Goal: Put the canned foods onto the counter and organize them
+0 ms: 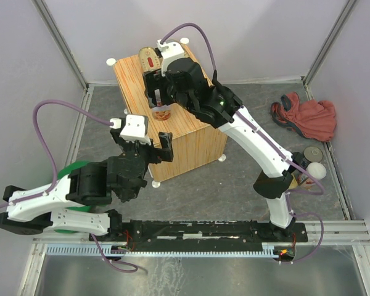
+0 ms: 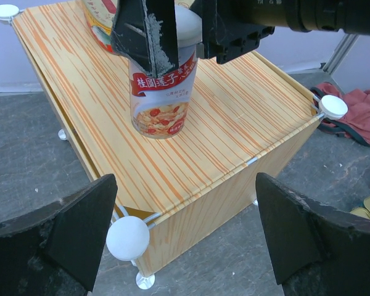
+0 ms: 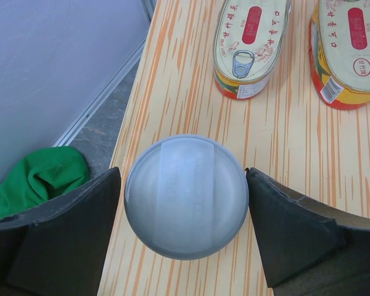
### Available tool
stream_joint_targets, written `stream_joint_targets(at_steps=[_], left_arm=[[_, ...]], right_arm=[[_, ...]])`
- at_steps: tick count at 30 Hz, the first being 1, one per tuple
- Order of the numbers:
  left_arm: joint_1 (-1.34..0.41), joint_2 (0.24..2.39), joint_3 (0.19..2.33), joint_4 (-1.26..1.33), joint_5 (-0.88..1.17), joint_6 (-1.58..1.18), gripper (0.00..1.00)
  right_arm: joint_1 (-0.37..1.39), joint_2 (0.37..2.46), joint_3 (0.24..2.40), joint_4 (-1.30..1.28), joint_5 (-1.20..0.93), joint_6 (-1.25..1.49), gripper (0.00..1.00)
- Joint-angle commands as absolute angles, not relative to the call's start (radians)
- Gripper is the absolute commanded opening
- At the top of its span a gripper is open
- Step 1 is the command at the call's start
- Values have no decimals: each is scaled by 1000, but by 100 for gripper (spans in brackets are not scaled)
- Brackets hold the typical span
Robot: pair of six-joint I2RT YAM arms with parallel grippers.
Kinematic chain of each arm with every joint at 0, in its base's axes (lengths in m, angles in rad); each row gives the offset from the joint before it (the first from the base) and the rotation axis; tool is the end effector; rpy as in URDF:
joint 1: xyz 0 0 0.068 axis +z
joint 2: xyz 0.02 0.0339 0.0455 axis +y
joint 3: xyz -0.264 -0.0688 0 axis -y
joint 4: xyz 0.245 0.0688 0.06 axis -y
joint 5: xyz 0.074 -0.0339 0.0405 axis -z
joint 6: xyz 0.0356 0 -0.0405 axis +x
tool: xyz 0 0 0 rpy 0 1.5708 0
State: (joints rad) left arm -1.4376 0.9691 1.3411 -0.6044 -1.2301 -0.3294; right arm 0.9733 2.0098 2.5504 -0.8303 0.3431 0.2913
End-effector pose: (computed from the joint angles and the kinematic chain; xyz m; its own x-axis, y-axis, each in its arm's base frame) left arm 0.0546 -0.1547 0.4563 -0.0967 -0.0924 -0.9910 0.1882 0.9760 -0.1094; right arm 0.2431 0.3359 0.4993 -0.3255 0.0025 -0.9456 -0.5259 0.8306 0.1832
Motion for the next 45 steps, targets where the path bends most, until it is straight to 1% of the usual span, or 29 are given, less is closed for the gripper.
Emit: stream_joint_targets(at_steps=[1,17,21,25,29,34,45], left_arm=[[-1444,978,1347,-603,-1262,-379,99],[-1434,1018,1358,-566,-1286,-337,99],[-1393,1025,1362,-539,-1214,-307,99],[-1285,1057,1398,-535,-1092,-283,99],[-1200,1090,1427,-514,-1017,-234,99],[-1092,1101,1432,-495,-923,-221,99],[-979,1127,1425,-445,-810,-172,99]], right_arm=[[967,1949,2552,-786,328,309,90],[952,1875,2528,-782,317,342,91],[949,1857,2526,-786,319,346,91],[948,1834,2534,-803,329,347,91],[946,1795,2518,-822,348,345,92],[945,1695,2409,-810,372,344,92],[945,1448,2106,-753,410,375,92]])
